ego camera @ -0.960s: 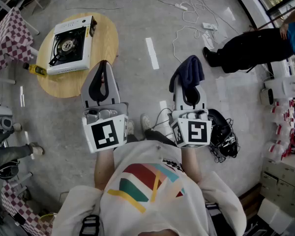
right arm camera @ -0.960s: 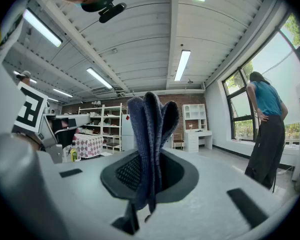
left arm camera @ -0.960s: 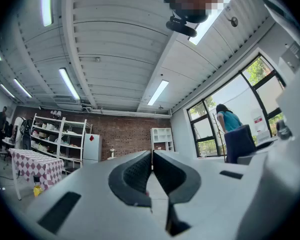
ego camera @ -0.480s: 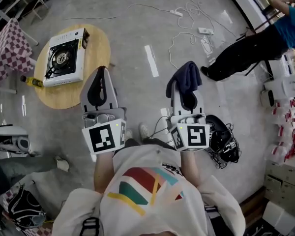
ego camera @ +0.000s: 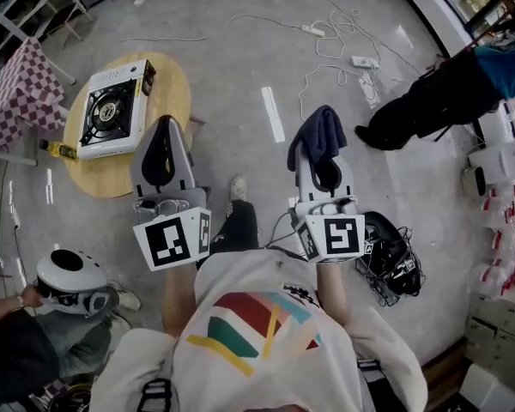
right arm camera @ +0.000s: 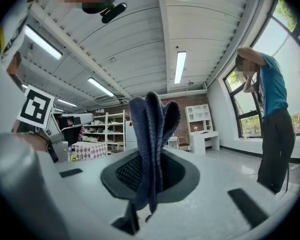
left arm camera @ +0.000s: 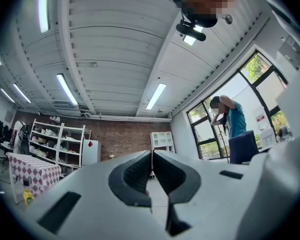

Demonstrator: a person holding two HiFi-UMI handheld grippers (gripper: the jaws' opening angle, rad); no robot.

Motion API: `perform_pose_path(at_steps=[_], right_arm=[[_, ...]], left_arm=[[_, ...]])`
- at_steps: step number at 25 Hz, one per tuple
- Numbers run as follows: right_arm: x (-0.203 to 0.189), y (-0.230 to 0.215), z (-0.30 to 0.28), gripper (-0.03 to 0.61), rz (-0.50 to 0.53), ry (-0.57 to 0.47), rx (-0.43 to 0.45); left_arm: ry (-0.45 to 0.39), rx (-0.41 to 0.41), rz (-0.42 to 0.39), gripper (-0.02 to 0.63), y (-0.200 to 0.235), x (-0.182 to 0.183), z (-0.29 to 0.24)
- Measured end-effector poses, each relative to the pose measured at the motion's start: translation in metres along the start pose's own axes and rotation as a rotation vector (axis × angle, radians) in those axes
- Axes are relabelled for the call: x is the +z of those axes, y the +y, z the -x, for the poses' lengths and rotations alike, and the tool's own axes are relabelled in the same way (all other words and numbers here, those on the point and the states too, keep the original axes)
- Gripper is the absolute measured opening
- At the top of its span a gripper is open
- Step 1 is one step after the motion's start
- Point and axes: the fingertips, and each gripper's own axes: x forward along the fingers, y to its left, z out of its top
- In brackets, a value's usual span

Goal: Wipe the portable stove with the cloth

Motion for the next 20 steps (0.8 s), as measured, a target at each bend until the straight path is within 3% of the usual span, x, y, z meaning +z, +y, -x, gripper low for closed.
perform_pose_path(at_steps=[6,13,20], right_arm=[[-0.008,-0.027,-0.028,0.032,-0.046,-0.007,-0.002],[0.012,-0.041,-0.108,0.034,0.011,-0.033,0.118],[0.019,-0.060,-0.198,0.034,-0.050,-0.001,0.183]], left_arm=[[-0.032,0.008,-0.011,0.006,-0.002,-0.009,-0.042],[-0.058,0.036,0.028,0.006,0.008,-0.026,-0.124],[-0.062,0.042,-0.015,0.006,0.016,-0.041,-0.204]])
